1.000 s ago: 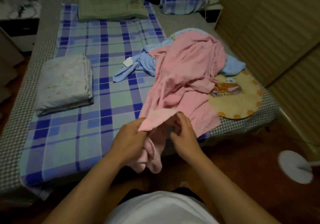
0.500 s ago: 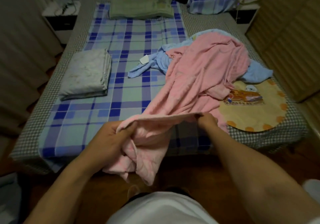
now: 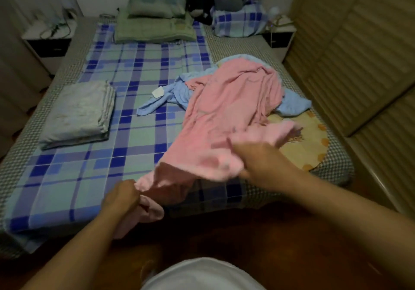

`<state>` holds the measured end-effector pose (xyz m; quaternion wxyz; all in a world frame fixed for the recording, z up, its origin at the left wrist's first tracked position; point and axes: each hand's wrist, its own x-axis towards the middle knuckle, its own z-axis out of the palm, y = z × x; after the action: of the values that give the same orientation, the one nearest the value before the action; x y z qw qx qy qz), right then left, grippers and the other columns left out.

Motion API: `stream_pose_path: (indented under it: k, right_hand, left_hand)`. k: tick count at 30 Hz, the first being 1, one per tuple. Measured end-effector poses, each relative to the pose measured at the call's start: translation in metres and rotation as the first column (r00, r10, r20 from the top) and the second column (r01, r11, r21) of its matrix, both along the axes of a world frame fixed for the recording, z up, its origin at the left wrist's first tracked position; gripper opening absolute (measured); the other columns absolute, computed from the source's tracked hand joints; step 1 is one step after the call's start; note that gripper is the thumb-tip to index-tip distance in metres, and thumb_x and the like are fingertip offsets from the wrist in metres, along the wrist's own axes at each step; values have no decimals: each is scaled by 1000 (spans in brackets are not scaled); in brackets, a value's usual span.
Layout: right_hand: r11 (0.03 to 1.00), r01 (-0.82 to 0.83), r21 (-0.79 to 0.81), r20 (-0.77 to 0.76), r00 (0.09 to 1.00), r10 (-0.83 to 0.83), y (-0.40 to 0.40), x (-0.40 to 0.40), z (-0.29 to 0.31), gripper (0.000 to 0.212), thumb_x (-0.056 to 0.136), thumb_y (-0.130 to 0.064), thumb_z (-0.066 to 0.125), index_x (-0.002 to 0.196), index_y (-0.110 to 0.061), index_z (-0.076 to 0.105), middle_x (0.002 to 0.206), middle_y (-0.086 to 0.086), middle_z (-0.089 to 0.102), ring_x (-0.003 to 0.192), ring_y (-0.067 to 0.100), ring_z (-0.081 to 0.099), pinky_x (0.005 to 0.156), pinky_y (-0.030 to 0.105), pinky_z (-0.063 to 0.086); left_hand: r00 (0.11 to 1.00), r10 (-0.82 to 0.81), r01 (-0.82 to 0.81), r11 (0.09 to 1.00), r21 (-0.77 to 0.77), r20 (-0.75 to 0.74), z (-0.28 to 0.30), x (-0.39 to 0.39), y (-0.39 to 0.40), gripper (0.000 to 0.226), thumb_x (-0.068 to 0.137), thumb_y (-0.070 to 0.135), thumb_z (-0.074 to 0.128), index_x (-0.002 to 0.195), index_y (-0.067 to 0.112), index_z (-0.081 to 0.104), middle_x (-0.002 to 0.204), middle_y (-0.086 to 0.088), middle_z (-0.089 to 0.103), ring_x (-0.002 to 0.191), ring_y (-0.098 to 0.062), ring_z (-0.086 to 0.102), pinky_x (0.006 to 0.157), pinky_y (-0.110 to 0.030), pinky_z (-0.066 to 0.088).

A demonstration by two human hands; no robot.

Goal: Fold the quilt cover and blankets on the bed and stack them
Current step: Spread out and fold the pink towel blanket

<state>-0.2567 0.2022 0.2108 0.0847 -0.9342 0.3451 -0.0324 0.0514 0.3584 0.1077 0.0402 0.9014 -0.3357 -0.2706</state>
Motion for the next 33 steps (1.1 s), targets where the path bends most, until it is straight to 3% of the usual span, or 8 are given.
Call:
stream_pose_path:
  k: [2, 5, 8, 12, 17, 21, 27, 33]
  right_hand:
    - [982, -20, 186, -448, 888, 103, 24, -53, -41, 51, 82, -62, 56, 120, -29, 47, 114, 2, 58, 97, 26, 63, 77, 38, 53]
    - [914, 376, 149, -677, 713, -183, -1, -118, -83, 66, 86, -38, 63, 146, -32, 36, 135, 6, 55, 113, 27, 61, 91, 38, 53]
    - [721, 690, 60, -570, 617, -543, -40, -141, -100, 34, 94, -20, 51, 126, -17, 61, 126, 10, 65, 111, 28, 64, 92, 37, 52]
    - [533, 798, 282, 102, 527, -844, -64, -140, -82, 28, 98, -22, 50, 119, -18, 68, 131, 14, 62, 116, 34, 60, 92, 36, 46]
    - [867, 218, 449, 403, 816, -414, -12, -56, -27, 63, 91, -6, 53, 145, -37, 45, 157, -18, 24, 144, 3, 23, 120, 29, 23]
    - [697, -214, 684, 371, 925, -80, 39, 7, -38, 81, 83, -27, 65, 152, -40, 24, 144, -19, 43, 122, -3, 52, 100, 13, 43]
    - [713, -24, 701, 140, 985, -105, 38, 12, -123, 89, 80, -59, 68, 149, -56, 12, 141, -7, 54, 123, 17, 57, 99, 38, 50]
    - [893, 257, 369, -47, 965, -258, 6, -22, -113, 23, 88, -41, 54, 95, -25, 68, 104, 7, 65, 95, 29, 64, 74, 32, 48]
  left_hand:
    - [999, 14, -14, 1000, -20, 29, 1, 21, 5, 31, 82, 46, 53, 96, 19, 60, 97, -14, 70, 80, -17, 70, 70, -26, 55]
    - [984, -43, 52, 997, -53, 174, -4, 29, 0, 28, 87, 52, 48, 103, 31, 57, 109, -7, 71, 83, -27, 62, 73, -36, 48]
    - [980, -127, 152, 975, -163, 155, 11, -13, -22, 13, 86, 37, 54, 93, 27, 59, 96, -7, 69, 86, -34, 64, 68, -35, 46]
    - [995, -91, 65, 886, -459, -35, 38, -47, -33, 13, 82, 23, 54, 81, 19, 67, 84, 5, 66, 80, -24, 61, 72, -37, 51]
    - [925, -354, 257, 851, -459, -138, 70, -84, -41, 4, 79, 30, 63, 77, 26, 65, 74, 6, 69, 70, -17, 66, 63, -41, 57]
    - [894, -435, 336, 809, -482, -107, 86, -112, -51, 18, 73, 46, 51, 77, 29, 56, 69, 2, 66, 68, -23, 64, 62, -44, 54]
    - [933, -358, 317, 851, -419, -21, 87, -116, -41, 12, 77, 37, 49, 73, 28, 54, 71, 4, 63, 67, -19, 60, 60, -37, 51]
    - [910, -413, 407, 902, -145, -13, 65, -101, -29, 27, 75, 43, 67, 95, 34, 54, 88, 9, 65, 76, -11, 61, 63, -30, 50]
